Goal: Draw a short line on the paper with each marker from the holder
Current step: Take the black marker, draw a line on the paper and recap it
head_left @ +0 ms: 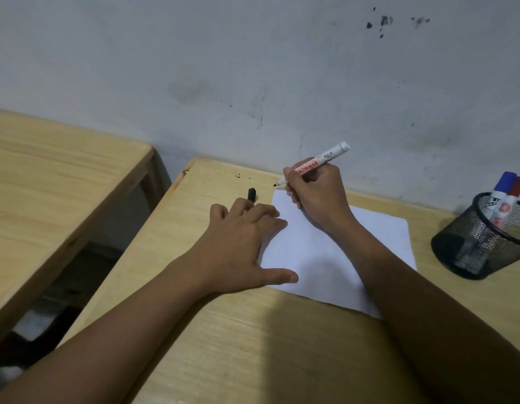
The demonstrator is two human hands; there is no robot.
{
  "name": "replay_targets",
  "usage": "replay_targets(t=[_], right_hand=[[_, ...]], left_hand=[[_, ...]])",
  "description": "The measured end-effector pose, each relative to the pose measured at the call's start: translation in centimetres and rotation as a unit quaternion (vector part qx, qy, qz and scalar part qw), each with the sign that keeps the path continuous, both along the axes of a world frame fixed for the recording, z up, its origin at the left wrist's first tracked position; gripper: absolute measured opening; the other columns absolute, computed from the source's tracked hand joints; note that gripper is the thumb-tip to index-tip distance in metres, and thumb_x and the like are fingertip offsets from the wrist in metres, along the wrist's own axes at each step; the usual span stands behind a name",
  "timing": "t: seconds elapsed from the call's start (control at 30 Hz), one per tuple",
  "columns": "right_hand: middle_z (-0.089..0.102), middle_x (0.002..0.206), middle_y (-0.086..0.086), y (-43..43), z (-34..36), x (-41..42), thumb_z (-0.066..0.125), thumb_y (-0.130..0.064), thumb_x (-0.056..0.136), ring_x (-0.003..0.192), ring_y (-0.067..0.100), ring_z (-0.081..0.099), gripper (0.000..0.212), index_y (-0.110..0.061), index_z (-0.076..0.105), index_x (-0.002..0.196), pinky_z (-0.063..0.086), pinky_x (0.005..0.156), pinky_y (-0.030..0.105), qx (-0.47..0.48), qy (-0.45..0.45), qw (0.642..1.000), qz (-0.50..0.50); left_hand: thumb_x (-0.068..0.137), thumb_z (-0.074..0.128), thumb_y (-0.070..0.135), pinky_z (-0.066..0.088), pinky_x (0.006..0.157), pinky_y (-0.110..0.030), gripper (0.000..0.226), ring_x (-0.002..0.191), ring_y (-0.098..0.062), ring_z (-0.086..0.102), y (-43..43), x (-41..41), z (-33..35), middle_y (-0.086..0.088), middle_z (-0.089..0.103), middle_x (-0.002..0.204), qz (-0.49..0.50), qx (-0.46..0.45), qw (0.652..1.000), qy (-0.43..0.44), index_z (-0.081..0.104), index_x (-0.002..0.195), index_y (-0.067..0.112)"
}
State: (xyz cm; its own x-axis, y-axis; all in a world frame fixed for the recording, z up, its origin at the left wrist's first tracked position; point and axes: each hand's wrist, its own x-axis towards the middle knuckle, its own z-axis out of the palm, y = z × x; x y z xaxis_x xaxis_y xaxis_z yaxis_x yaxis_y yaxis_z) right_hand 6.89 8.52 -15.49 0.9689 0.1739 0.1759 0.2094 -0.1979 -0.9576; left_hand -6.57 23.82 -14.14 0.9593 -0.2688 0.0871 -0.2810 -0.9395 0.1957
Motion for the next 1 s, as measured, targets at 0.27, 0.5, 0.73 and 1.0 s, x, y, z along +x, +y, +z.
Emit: replay_targets(t=[0.27, 0.5, 0.73, 1.0], right_hand=[[0.07, 0.064, 0.006, 0.03, -0.39, 0.57, 0.069, -0.027, 0.092, 0.057, 0.019, 0.067, 0.025, -0.005, 0.071, 0.08, 0.057, 0.062, 0.039, -0.043, -0.026, 0.998, -0.028], [0.072, 0.067, 0.007, 0.07, -0.5, 0.7, 0.069, -0.035, 0.09, 0.061, 0.024, 0.069, 0.03, -0.006, 0.073, 0.082, 0.061, 0.066, 0.046, -0.083, -0.034, 0.996, -0.028], [0.072, 0.067, 0.008, 0.02, -0.3, 0.63, 0.067, -0.039, 0.091, 0.065, 0.027, 0.072, 0.035, -0.006, 0.073, 0.079, 0.061, 0.066, 0.052, -0.121, -0.052, 0.991, -0.032], [0.072, 0.069, 0.014, 0.08, -0.06, 0.41, 0.07, -0.032, 0.091, 0.067, 0.03, 0.074, 0.032, -0.002, 0.07, 0.078, 0.063, 0.067, 0.051, -0.122, -0.041, 0.991, -0.032]], left_hand=[[0.069, 0.035, 0.092, 0.023, 0.103, -0.048, 0.092, 0.136, -0.017, 0.025, -0.11, 0.17, 0.1, 0.013, 0.025, 0.161, 0.007, 0.022, 1.0, 0.014, 0.032, 0.146, 0.04], [0.07, 0.034, 0.093, 0.02, 0.103, -0.047, 0.093, 0.138, -0.016, 0.019, -0.11, 0.37, -0.16, 0.014, 0.02, 0.163, 0.01, 0.024, 0.999, 0.034, 0.028, 0.147, 0.042], [0.071, 0.036, 0.091, 0.02, 0.103, -0.046, 0.091, 0.139, -0.016, 0.02, -0.02, 0.17, 0.06, 0.013, 0.021, 0.162, 0.004, 0.021, 0.999, 0.036, 0.029, 0.147, 0.041], [0.076, 0.031, 0.089, 0.018, 0.106, -0.048, 0.089, 0.141, -0.017, 0.016, -0.13, 0.03, 0.14, 0.011, 0.014, 0.165, 0.0, 0.033, 0.998, 0.048, 0.022, 0.15, 0.04]])
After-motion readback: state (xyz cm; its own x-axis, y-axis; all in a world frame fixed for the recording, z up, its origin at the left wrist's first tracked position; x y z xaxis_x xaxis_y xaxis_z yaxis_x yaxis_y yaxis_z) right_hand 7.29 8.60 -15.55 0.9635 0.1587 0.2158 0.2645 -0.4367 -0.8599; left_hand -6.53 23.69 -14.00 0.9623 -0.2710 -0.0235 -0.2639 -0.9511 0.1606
